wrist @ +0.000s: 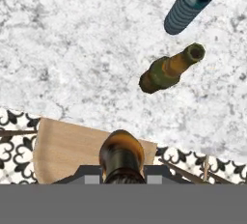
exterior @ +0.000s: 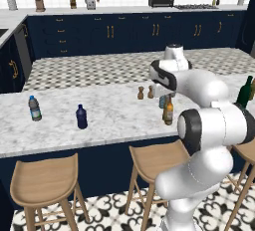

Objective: Move the plastic bottles in the middle to the plastics group, and the glass bottles in the middle to the glass group.

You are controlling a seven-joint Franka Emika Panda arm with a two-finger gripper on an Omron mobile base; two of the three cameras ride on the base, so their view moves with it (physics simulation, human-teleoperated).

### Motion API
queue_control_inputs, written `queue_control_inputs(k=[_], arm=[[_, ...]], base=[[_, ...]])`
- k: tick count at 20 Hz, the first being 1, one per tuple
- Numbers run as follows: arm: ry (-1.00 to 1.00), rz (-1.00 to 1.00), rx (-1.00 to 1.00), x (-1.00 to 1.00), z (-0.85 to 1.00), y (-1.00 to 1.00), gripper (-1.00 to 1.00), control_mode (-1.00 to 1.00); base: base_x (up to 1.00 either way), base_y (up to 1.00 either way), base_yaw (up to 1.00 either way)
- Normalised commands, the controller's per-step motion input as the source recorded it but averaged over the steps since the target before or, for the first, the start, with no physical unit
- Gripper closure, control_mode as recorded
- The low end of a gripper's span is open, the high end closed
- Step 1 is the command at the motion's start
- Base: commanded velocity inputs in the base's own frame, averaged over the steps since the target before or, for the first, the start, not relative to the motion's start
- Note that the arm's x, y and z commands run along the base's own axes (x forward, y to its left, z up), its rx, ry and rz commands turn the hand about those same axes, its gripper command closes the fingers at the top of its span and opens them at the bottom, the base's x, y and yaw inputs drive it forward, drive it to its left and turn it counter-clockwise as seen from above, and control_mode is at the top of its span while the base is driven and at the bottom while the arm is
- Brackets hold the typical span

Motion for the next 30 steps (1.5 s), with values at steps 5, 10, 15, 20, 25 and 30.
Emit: queue_control_inputs(k=[5,10,15,20,25,30], arm=[[0.1,-0.05,0.0,-0.01,0.15,-0.88,1.0,-1.0],[0.12,-0.04,0.0,0.11,0.15,-0.89,1.0,-1.0],[0.07,-0.05,-0.03,0.23,0.12,-0.82,1.0,-1.0],[0.0,-0.01,0.0,0.28,0.05,-0.83,1.0,-1.0],[-0.18,0.0,0.0,0.05,0.0,-0.76,1.0,-1.0],[0.0,-0.02,0.0,0.24,0.0,-0.75,1.0,-1.0]], base=[[0.0,0.0,0.0],[0.0,0.0,0.0],[0.0,0.0,0.0],[0.0,0.0,0.0],[0.0,0.0,0.0],[0.0,0.0,0.0]])
